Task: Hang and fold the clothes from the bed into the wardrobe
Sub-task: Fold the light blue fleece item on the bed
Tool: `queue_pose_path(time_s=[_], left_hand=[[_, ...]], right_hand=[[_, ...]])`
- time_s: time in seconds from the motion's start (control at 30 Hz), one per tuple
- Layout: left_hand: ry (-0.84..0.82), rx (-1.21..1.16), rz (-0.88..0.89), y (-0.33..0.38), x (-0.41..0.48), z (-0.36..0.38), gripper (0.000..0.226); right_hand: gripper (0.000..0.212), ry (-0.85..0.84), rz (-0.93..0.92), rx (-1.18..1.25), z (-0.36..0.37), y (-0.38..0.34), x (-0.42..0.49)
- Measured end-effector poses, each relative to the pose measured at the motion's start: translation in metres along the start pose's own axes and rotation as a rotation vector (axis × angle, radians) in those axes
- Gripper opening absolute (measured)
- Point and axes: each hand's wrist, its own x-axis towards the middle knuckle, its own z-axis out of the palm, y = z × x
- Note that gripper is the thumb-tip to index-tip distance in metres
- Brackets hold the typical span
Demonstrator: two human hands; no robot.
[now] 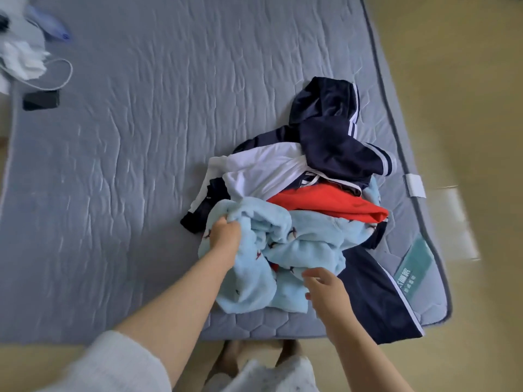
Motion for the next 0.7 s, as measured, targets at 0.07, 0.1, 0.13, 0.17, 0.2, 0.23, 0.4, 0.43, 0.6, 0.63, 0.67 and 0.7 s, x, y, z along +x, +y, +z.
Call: queue_pose_path(time_s=[0.07,0.1,0.13,0.17,0.2,0.23,0.4,0.43,0.6,0.63,0.67,0.7], left_hand=[[0.022,-0.239,-0.013,0.011,-0.017,-0.027,0.029],[0.030,-0.310,-0.026,0.016,-0.027,-0.043,0.025],[0.022,-0.369,-0.035,0.020,-0.036,-0.060,0.023],[-0.001,-0.424,-0.040,0.025,-0.045,-0.077,0.024],[-0.025,-0.467,-0.033,0.029,-0.055,-0.093,0.025],[-0.043,-0.491,-0.007,0.035,-0.066,-0.109,0.024],[-0.136,-0.589,0.295,0.052,-0.106,-0.196,0.042],[-0.168,-0.598,0.365,0.050,-0.111,-0.217,0.048],[-0.310,-0.603,0.657,0.042,-0.129,-0.312,0.036],[-0.322,-0.605,0.681,0.041,-0.129,-0.325,0.035],[-0.318,-0.613,0.683,0.042,-0.129,-0.336,0.038],[-0.293,-0.612,0.672,0.042,-0.128,-0.345,0.044]], right_hand=[[0.020,-0.006,-0.046,-0.026,0.005,-0.013,-0.011],[0.020,-0.018,-0.073,-0.040,0.009,-0.022,-0.017],[0.020,-0.030,-0.099,-0.051,0.015,-0.032,-0.023],[0.022,-0.038,-0.124,-0.060,0.022,-0.042,-0.030],[0.026,-0.040,-0.158,-0.075,0.029,-0.052,-0.036],[0.033,-0.039,-0.209,-0.102,0.037,-0.063,-0.043],[0.082,0.108,-0.450,-0.055,0.082,-0.104,-0.086],[0.088,0.166,-0.474,-0.008,0.091,-0.110,-0.095],[0.046,0.249,-0.543,-0.213,0.148,-0.136,-0.125],[0.035,0.221,-0.534,-0.223,0.160,-0.141,-0.130],[0.030,0.205,-0.540,-0.182,0.170,-0.146,-0.136],[0.026,0.210,-0.558,-0.111,0.178,-0.150,-0.143]])
